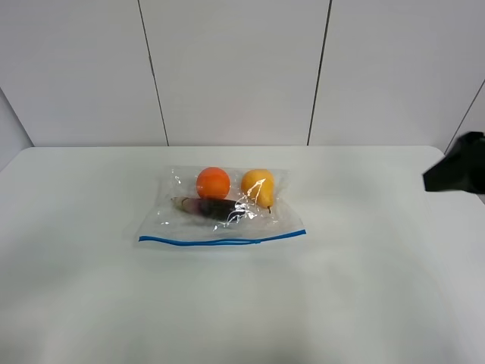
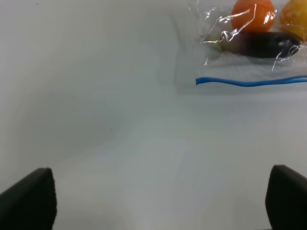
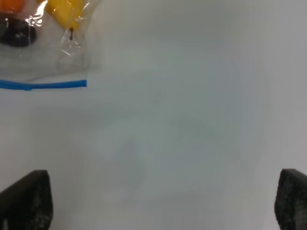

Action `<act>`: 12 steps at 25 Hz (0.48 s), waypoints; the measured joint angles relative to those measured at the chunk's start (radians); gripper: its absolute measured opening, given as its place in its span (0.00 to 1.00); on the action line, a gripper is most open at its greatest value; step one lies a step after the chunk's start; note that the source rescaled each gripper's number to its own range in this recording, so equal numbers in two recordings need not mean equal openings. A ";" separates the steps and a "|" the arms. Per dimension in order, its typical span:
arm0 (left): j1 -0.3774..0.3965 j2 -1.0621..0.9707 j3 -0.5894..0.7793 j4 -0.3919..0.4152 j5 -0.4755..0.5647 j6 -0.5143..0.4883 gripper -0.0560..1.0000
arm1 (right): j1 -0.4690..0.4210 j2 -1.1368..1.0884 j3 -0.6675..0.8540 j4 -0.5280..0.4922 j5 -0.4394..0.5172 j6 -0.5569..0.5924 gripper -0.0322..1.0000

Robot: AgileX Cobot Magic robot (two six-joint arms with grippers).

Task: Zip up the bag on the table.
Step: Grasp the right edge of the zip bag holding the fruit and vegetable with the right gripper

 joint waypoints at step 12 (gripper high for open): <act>0.000 0.000 0.000 0.000 0.000 0.000 1.00 | 0.000 0.781 -0.301 0.393 -0.018 -0.218 0.95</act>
